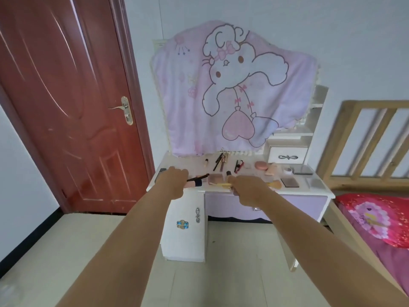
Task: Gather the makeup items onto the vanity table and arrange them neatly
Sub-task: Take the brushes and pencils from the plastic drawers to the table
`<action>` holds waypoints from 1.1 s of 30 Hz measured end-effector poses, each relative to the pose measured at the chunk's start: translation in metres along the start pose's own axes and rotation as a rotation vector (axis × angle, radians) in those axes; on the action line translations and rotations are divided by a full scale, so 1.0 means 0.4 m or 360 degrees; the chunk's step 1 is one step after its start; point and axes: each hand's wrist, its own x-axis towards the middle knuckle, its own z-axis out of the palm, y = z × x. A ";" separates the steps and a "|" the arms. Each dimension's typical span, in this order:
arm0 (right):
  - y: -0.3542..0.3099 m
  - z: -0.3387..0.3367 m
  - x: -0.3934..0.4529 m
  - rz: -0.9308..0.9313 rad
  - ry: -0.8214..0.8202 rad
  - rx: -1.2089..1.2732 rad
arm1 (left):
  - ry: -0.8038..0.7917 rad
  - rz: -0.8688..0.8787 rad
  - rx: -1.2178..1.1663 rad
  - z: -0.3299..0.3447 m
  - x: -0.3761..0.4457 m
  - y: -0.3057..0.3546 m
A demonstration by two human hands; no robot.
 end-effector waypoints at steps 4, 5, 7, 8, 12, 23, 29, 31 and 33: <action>0.111 0.003 0.217 0.0083 -0.0051 -0.0029 | 0.0025 0.0085 0.0002 0.032 0.257 -0.060; 0.140 0.010 0.262 0.0119 -0.0071 -0.0024 | 0.0015 0.0116 -0.0003 0.043 0.313 -0.070; 0.196 0.033 0.344 0.0206 -0.0106 0.0014 | -0.0020 0.0163 -0.0024 0.064 0.415 -0.088; 0.222 0.046 0.379 0.0240 -0.0127 0.0017 | -0.0041 0.0180 -0.0031 0.074 0.460 -0.096; 0.314 0.082 0.529 0.0331 -0.0145 -0.0076 | -0.0067 0.0267 -0.0084 0.134 0.616 -0.125; 0.332 0.331 1.070 0.0160 -0.0588 0.0080 | -0.0490 -0.0027 -0.0385 0.419 0.899 -0.283; 0.278 0.450 1.334 0.0217 -0.0739 0.0370 | -0.0812 -0.0534 -0.0794 0.538 1.039 -0.387; 0.248 0.486 1.387 0.0283 -0.0777 0.0456 | -0.0864 -0.0599 -0.0913 0.573 1.072 -0.402; 0.221 0.521 1.430 0.0348 -0.0810 0.0506 | -0.0908 -0.0575 -0.0989 0.605 1.103 -0.414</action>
